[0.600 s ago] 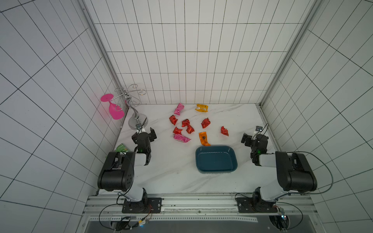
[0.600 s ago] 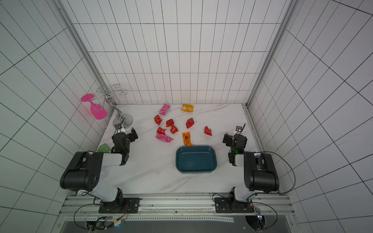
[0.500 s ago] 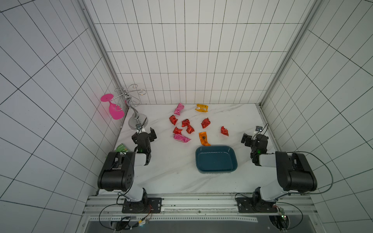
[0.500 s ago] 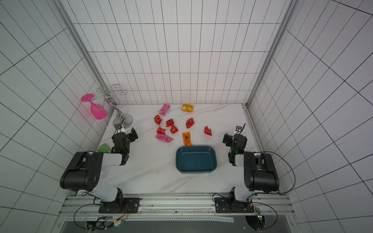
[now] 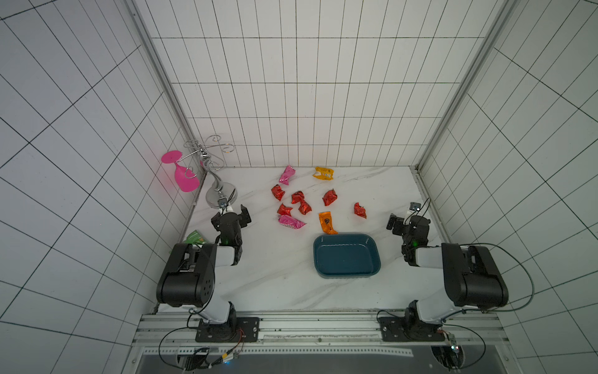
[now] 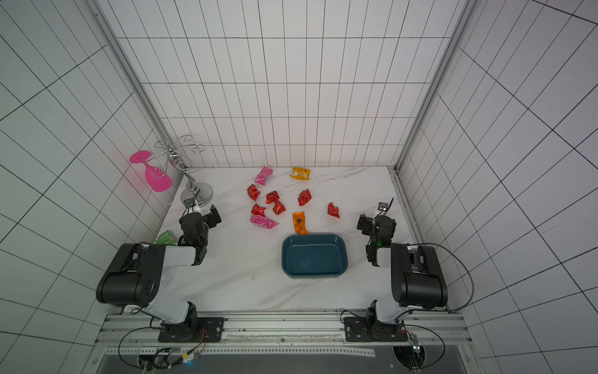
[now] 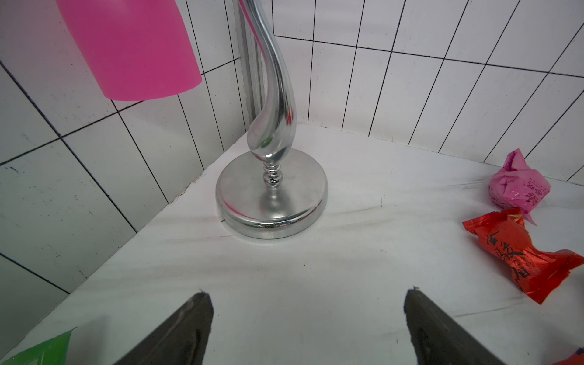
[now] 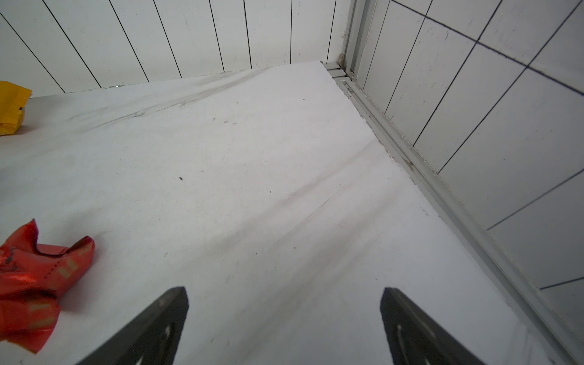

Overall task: Put the tea bags into the storage box
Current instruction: Pick up the tea bag from the center of the board.

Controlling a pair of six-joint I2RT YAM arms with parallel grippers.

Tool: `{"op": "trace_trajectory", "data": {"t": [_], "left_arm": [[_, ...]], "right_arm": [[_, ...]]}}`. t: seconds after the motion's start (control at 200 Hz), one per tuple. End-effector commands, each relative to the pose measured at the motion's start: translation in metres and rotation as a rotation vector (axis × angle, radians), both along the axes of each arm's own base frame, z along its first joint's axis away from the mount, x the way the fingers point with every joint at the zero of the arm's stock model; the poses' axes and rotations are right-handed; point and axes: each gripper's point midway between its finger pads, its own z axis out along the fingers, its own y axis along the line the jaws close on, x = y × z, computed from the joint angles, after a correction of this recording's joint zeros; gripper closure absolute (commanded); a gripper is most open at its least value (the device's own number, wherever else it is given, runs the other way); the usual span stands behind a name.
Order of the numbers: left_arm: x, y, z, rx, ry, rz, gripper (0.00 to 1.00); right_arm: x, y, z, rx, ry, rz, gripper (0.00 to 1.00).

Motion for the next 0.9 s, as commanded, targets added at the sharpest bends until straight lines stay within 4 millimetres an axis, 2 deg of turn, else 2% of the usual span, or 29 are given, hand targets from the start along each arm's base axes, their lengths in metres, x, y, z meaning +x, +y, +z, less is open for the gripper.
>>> {"op": "trace_trajectory", "data": {"t": [0.0, 0.21, 0.28, 0.405, 0.565, 0.64, 0.69, 0.73, 0.74, 0.77, 0.895], "left_arm": [[-0.002, 0.001, 0.004, -0.003, -0.012, 0.001, 0.02], [-0.002, 0.001, 0.003, -0.008, -0.001, -0.001, 0.02], [-0.002, 0.001, 0.002, -0.008, 0.000, -0.002, 0.02], [-0.002, 0.001, 0.002, -0.008, -0.001, -0.001, 0.02], [-0.002, -0.002, 0.004, 0.002, -0.006, -0.008, 0.02], [-0.002, -0.007, 0.016, 0.031, -0.014, -0.017, 0.02], [0.000, -0.014, 0.033, 0.071, -0.025, -0.034, 0.02], [0.001, -0.024, 0.045, 0.093, -0.006, -0.049, 0.02], [0.001, -0.026, 0.046, 0.095, 0.002, -0.053, 0.02], [0.000, -0.033, 0.053, 0.092, 0.027, -0.063, 0.02], [-0.006, -0.058, 0.085, -0.025, 0.119, -0.075, 0.03]], "right_arm": [[0.004, -0.005, 0.010, -0.009, -0.024, -0.008, 0.01], [0.003, -0.005, 0.011, -0.009, -0.025, -0.006, 0.00], [0.003, -0.009, 0.017, -0.011, -0.031, -0.038, 0.00], [0.002, -0.019, 0.041, -0.018, 0.016, -0.101, 0.01], [0.000, -0.029, 0.084, 0.013, -0.001, -0.178, 0.00], [0.000, -0.029, 0.099, 0.043, 0.049, -0.196, 0.00], [0.000, -0.029, 0.110, 0.068, 0.096, -0.213, 0.00], [0.001, -0.029, 0.121, 0.094, 0.128, -0.233, 0.00], [-0.002, -0.029, 0.117, 0.099, 0.154, -0.238, 0.01], [-0.003, -0.027, 0.122, 0.127, 0.184, -0.246, 0.01], [-0.006, -0.006, 0.135, 0.254, 0.350, -0.206, 0.00]]}}
